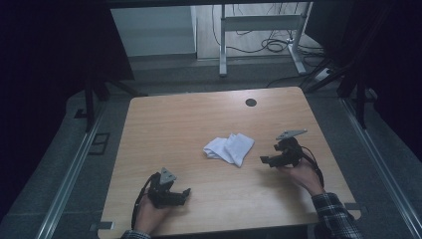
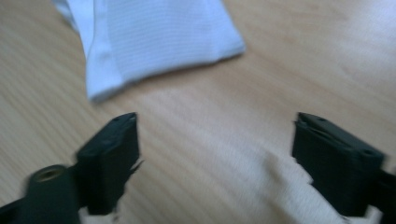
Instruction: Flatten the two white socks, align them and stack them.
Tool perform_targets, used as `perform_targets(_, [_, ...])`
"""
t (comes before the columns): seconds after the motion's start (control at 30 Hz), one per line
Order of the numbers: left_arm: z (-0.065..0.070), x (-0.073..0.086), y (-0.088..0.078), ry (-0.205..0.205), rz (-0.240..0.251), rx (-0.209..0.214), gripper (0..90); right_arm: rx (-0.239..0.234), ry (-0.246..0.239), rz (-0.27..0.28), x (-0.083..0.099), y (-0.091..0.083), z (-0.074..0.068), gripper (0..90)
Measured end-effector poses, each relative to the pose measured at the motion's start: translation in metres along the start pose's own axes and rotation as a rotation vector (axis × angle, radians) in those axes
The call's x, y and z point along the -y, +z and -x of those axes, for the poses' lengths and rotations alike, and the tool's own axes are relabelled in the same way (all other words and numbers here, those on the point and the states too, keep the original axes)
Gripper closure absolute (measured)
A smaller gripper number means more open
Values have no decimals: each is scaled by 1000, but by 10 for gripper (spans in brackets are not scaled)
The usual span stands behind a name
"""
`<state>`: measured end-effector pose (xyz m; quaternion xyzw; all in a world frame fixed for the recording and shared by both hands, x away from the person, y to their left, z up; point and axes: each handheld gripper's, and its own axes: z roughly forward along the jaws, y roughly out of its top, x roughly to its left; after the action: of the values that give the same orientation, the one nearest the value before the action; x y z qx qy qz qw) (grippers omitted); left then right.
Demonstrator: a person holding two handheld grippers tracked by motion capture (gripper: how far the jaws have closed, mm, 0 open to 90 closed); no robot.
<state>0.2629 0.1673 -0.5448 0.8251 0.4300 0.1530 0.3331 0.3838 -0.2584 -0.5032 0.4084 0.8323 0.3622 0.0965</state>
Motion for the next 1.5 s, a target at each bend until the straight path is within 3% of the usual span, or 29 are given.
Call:
perform_targets(0.3, [0, 0, 0, 0, 0, 0, 102, 8, -16, 13, -27, 6, 5, 475])
perform_targets(0.4, [0, 0, 0, -1, 1, 0, 101, -3, -29, 4, -35, 12, 3, 537])
perform_targets(0.47, [0, 0, 0, 0, 1, 0, 101, 9, -58, -18, -43, 20, 1, 593])
perform_targets(0.63, [0, 0, 0, 0, 0, 0, 101, 26, -72, -21, -52, 29, -1, 698])
perform_targets(0.97, [0, 0, 0, 0, 0, 0, 102, 52, -72, -55, -61, 57, 4, 750])
perform_targets(1.13, [0, 0, 0, -1, 1, 0, 102, 56, -69, -64, -60, 72, 8, 654])
perform_targets(1.3, [0, 0, 0, 0, 0, 0, 102, 62, -81, -89, -57, 80, 8, 622])
perform_targets(1.5, [0, 0, 0, -1, 1, 0, 102, 18, -22, -87, -53, 80, 7, 812])
